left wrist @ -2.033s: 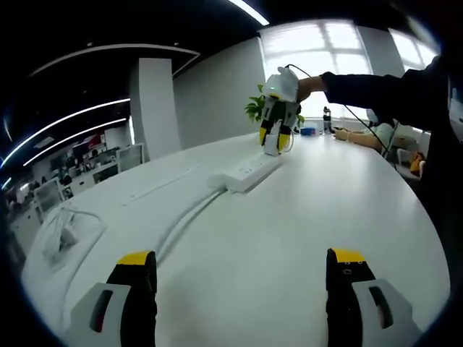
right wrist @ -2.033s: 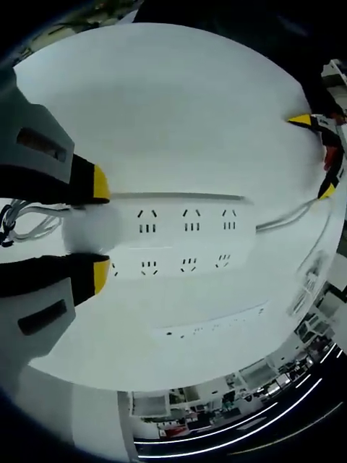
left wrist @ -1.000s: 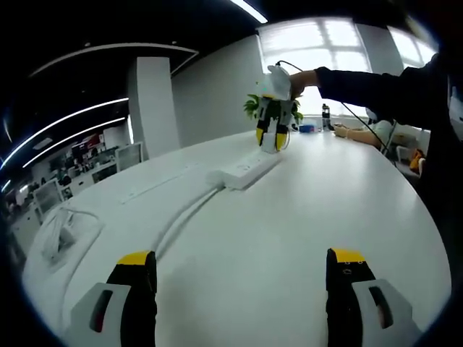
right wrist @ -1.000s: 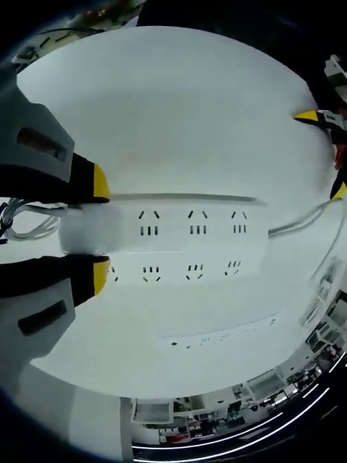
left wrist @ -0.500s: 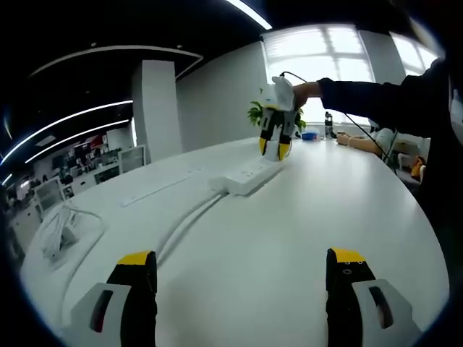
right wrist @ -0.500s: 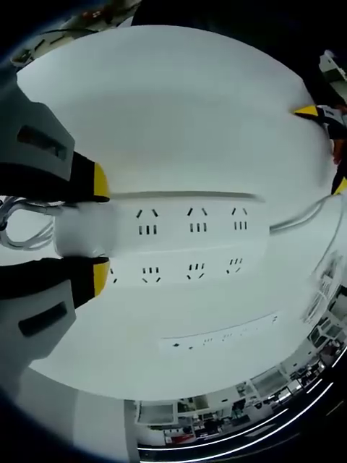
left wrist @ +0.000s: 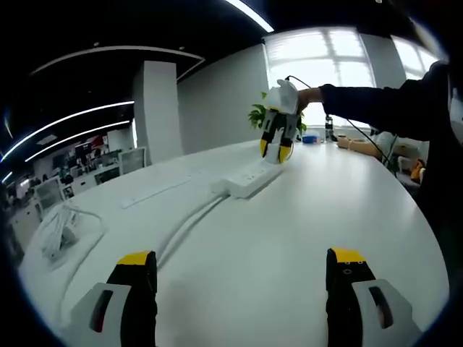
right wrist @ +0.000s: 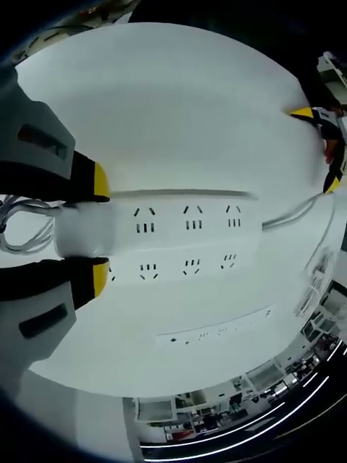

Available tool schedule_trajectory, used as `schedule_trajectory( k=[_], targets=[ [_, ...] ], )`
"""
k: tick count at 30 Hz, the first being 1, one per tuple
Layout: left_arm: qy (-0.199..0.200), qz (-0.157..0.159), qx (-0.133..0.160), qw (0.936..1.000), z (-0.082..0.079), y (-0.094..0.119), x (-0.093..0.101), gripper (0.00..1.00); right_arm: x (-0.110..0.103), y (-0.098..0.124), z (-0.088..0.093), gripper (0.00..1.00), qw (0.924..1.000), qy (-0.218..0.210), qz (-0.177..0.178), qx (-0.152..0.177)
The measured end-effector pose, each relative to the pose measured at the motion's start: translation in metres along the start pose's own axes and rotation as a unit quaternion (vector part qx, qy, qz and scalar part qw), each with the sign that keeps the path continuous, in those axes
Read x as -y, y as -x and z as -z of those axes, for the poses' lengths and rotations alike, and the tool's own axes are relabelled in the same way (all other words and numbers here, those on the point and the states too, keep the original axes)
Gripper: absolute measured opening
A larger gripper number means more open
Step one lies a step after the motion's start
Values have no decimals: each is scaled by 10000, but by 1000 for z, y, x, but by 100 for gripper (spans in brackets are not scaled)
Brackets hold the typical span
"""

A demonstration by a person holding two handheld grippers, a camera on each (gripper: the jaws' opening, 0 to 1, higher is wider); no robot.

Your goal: Straighten the power strip on the desk, plug the charger into it

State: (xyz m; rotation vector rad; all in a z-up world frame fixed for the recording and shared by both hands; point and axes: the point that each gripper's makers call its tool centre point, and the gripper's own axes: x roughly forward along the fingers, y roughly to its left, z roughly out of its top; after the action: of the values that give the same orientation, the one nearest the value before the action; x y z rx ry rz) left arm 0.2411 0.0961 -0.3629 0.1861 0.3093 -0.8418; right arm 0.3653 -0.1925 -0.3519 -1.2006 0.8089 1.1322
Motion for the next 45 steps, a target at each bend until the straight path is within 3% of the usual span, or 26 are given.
schedule_trajectory(
  k=[5, 12, 25, 34, 38, 45],
  targets=[
    [-6, 51, 28, 10000, -1, -2, 3, 99, -5, -4, 2, 39, 10000, 9, -78, 14],
    [-24, 68, -12, 10000, 1, -4, 4, 99, -3, -3, 1, 43, 9999, 99, 25, 118],
    [-8, 60, -63, 10000, 4, -5, 3, 99, 3, 6, -7, 53, 9977, -243, 248, 584],
    [-15, 39, -72, 10000, 4, -5, 3, 99, 9, 17, -14, 59, 9896, -628, 632, 1130],
    [-21, 34, -47, 10000, 3, -5, 3, 99, 8, 19, -12, 58, 9877, -707, 720, 1198],
    [-26, 36, -63, 10000, 3, -6, 2, 99, 13, 26, -16, 60, 9743, -1123, 1141, 1586]
  ],
)
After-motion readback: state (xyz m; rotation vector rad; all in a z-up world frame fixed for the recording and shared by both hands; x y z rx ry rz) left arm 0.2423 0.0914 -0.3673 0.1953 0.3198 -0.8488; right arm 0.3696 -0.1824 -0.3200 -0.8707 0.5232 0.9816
